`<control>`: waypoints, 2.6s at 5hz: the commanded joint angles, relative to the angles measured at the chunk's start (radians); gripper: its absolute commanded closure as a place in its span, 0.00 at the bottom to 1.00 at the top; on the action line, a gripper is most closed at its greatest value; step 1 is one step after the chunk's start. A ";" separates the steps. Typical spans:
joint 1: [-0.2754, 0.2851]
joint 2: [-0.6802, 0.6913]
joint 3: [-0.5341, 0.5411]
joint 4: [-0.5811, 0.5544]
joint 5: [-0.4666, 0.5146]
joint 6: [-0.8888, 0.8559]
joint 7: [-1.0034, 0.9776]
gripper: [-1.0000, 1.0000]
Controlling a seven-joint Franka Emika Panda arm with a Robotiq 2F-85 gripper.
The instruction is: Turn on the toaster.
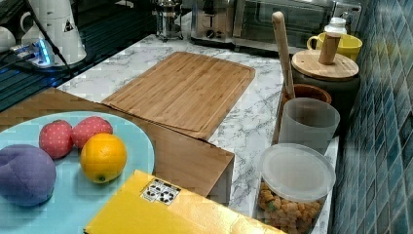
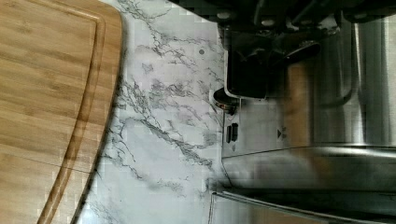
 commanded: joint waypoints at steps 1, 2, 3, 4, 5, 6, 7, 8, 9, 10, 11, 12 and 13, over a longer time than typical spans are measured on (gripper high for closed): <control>-0.027 0.169 -0.041 0.034 -0.026 0.043 0.165 1.00; -0.030 0.288 -0.052 0.027 -0.044 0.029 0.140 1.00; -0.017 0.325 -0.062 0.016 -0.067 0.023 0.130 1.00; -0.012 0.325 -0.067 0.017 -0.065 0.023 0.128 1.00; -0.009 0.324 -0.070 0.017 -0.063 0.023 0.128 1.00; -0.012 0.325 -0.067 0.017 -0.064 0.023 0.128 1.00; -0.014 0.325 -0.065 0.017 -0.065 0.023 0.129 1.00; -0.015 0.325 -0.064 0.017 -0.066 0.023 0.129 1.00; -0.015 0.325 -0.064 0.016 -0.066 0.023 0.130 1.00; -0.081 0.332 0.001 0.015 -0.094 0.028 0.150 1.00; -0.032 0.327 -0.047 0.016 -0.073 0.024 0.134 1.00; -0.035 0.327 -0.044 0.016 -0.074 0.024 0.136 1.00; -0.034 0.327 -0.046 0.016 -0.074 0.025 0.135 1.00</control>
